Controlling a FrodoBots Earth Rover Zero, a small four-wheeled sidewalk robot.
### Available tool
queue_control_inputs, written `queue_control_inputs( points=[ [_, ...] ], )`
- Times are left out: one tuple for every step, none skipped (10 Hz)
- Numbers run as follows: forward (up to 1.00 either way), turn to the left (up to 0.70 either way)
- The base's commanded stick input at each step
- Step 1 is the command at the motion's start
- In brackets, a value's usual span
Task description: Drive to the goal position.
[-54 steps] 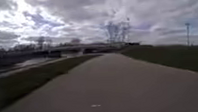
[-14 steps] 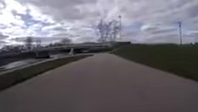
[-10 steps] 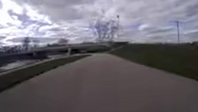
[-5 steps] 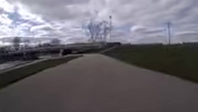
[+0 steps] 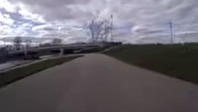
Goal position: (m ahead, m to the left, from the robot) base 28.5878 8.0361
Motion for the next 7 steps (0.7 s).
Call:
queue_control_inputs(
  points=[
    [1.00, 0.00],
    [1.00, 0.00],
    [1.00, 0.00],
    [1.00, 0.00],
    [1.00, 0.00],
    [1.00, 0.00],
    [1.00, 0.00]
  ],
)
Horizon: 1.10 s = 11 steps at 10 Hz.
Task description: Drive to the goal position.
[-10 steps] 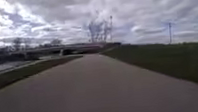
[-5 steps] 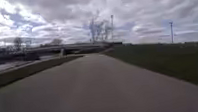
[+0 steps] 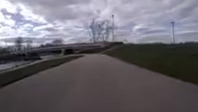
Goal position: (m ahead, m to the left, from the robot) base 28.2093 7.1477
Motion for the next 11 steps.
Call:
queue_control_inputs(
  points=[
    [1.00, 0.00],
    [1.00, 0.00],
    [1.00, 0.00],
    [1.00, 0.00],
    [1.00, 0.00],
    [1.00, 0.00],
    [1.00, 0.00],
    [1.00, 0.00],
    [1.00, 0.00],
    [1.00, -0.09],
    [1.00, -0.18]
  ],
)
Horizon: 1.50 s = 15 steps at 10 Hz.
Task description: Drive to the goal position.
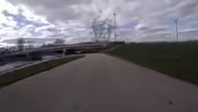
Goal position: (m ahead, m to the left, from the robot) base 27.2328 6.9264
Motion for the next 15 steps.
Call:
queue_control_inputs(
  points=[
    [1.00, -0.23],
    [1.00, -0.16],
    [1.00, -0.08],
    [1.00, -0.01],
    [1.00, 0.01],
    [1.00, 0.03],
    [1.00, 0.25],
    [1.00, 0.40],
    [1.00, 0.40],
    [1.00, 0.40],
    [1.00, 0.38],
    [1.00, 0.16],
    [1.00, 0.00],
    [1.00, 0.00],
    [1.00, 0.00]
  ],
)
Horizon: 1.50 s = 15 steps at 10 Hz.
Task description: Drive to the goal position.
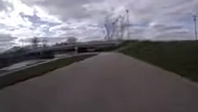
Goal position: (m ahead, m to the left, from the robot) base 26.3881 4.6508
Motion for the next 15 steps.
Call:
queue_control_inputs(
  points=[
    [1.00, 0.00],
    [1.00, 0.00],
    [1.00, 0.00],
    [1.00, 0.00],
    [1.00, 0.00],
    [1.00, 0.00],
    [1.00, 0.00],
    [1.00, 0.00],
    [1.00, 0.00],
    [1.00, 0.00],
    [1.00, 0.00],
    [1.00, 0.00],
    [1.00, 0.00],
    [1.00, 0.00],
    [1.00, 0.00]
  ],
)
